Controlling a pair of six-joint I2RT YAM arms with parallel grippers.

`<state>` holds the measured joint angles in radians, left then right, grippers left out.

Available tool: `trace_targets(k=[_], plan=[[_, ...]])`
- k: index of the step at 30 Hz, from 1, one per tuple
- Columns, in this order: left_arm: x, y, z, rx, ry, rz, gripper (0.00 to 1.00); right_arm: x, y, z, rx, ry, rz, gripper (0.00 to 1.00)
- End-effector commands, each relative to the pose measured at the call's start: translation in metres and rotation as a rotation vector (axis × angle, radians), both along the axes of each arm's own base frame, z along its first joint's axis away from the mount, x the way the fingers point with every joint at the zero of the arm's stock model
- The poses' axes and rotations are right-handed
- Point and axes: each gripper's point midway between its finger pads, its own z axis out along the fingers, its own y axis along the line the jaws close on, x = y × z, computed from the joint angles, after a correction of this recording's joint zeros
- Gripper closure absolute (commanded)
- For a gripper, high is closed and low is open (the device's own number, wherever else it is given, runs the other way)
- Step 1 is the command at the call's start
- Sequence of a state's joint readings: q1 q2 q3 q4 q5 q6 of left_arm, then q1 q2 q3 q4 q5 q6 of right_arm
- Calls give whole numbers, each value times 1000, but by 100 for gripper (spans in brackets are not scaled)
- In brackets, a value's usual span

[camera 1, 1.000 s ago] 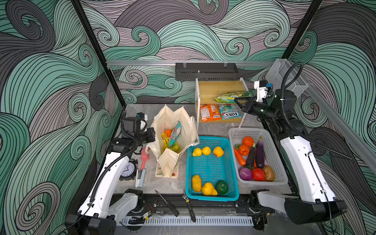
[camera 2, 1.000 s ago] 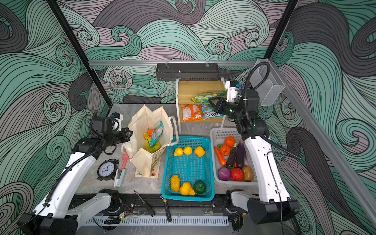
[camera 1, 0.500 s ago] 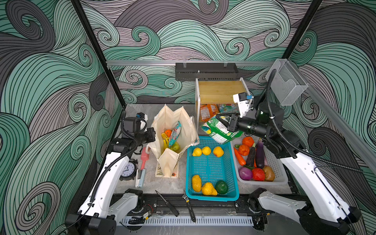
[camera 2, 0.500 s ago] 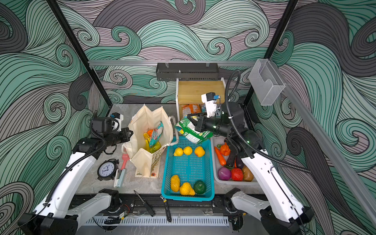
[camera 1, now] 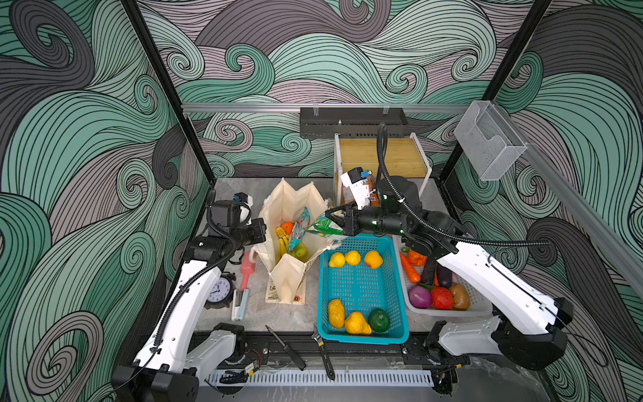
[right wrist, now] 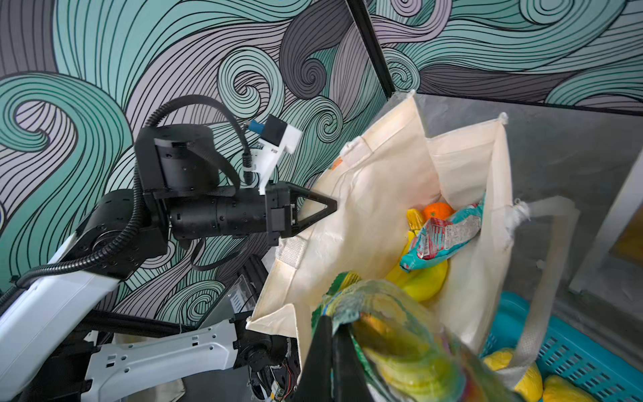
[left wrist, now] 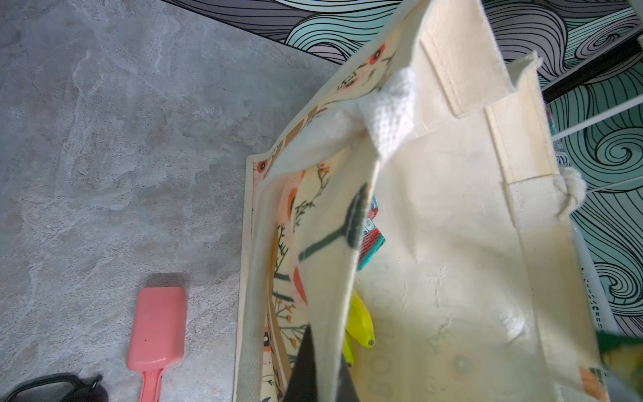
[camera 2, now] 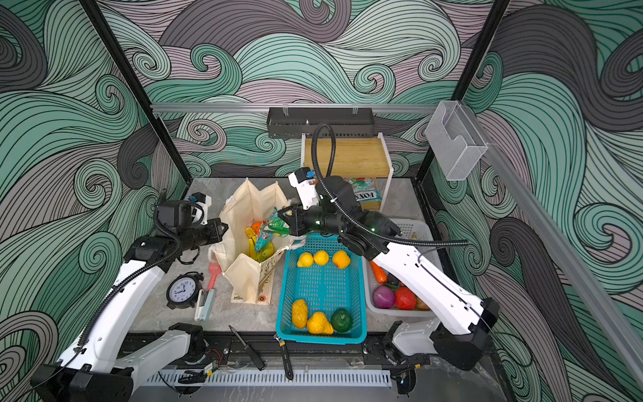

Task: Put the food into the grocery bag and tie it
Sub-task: 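Pull the green candy bag off the shelf and carry it over the tote bag, then lower the green candy bag into the tote bag and open the right gripper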

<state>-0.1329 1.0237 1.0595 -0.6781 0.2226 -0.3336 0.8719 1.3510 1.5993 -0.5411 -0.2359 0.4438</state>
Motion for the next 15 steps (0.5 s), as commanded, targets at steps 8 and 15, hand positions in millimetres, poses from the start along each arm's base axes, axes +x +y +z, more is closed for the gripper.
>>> trace_targets(k=[8, 15], plan=[[-8, -7, -8, -37, 46, -27, 100, -8, 44, 45, 56, -125, 66, 100], [-9, -6, -9, -32, 51, -23, 100, 15, 79, 11, -16, -95, 78, 100]])
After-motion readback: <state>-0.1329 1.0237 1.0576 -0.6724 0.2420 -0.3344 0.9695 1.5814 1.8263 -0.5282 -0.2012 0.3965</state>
